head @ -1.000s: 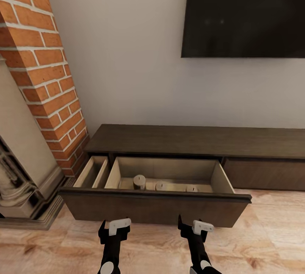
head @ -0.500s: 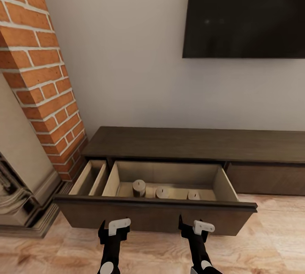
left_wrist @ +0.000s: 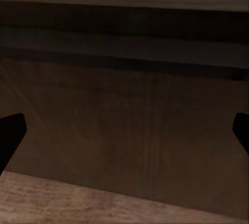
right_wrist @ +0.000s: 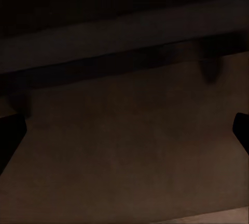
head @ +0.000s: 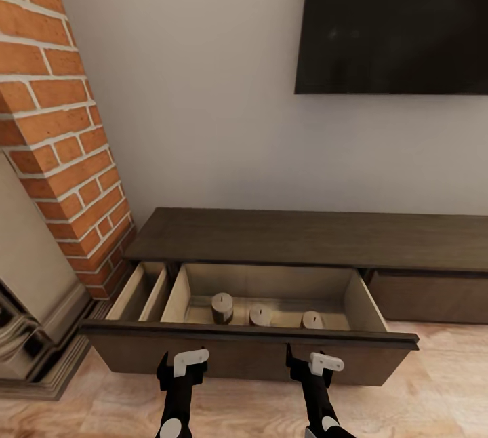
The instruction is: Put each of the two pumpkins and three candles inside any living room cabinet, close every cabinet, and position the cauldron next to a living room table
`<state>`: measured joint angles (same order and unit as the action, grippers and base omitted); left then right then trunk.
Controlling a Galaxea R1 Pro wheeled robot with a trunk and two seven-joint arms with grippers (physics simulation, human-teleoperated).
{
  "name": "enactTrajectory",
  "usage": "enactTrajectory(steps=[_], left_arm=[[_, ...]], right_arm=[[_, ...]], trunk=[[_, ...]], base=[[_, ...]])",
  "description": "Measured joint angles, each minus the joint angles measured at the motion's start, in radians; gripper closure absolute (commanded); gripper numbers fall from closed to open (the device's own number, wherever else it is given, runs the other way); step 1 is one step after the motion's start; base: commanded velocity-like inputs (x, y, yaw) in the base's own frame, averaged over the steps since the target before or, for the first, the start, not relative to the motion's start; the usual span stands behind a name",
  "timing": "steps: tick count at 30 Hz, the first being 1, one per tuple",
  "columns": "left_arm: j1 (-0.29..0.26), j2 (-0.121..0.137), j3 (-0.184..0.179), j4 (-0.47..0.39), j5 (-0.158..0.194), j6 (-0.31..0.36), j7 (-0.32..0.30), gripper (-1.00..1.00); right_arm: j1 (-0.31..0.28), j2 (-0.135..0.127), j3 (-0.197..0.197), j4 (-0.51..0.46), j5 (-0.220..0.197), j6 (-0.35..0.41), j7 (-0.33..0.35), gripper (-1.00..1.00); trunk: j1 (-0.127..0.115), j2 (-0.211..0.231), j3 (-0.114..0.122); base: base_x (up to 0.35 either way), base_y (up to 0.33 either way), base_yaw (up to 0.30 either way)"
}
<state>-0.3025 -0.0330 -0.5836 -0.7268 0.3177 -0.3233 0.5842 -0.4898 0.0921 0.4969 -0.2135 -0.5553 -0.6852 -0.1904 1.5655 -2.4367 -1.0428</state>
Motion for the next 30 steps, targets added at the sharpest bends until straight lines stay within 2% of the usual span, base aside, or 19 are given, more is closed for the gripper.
enactTrajectory(steps=[30], left_arm=[[0.000,0.000,0.001,0.000,0.000,0.000,-0.001,-1.00]], right_arm=[[0.000,0.000,-0.005,0.001,-0.005,-0.001,-0.001,-1.00]], trunk=[[0.000,0.000,0.000]], base=[[0.204,0.000,0.000]])
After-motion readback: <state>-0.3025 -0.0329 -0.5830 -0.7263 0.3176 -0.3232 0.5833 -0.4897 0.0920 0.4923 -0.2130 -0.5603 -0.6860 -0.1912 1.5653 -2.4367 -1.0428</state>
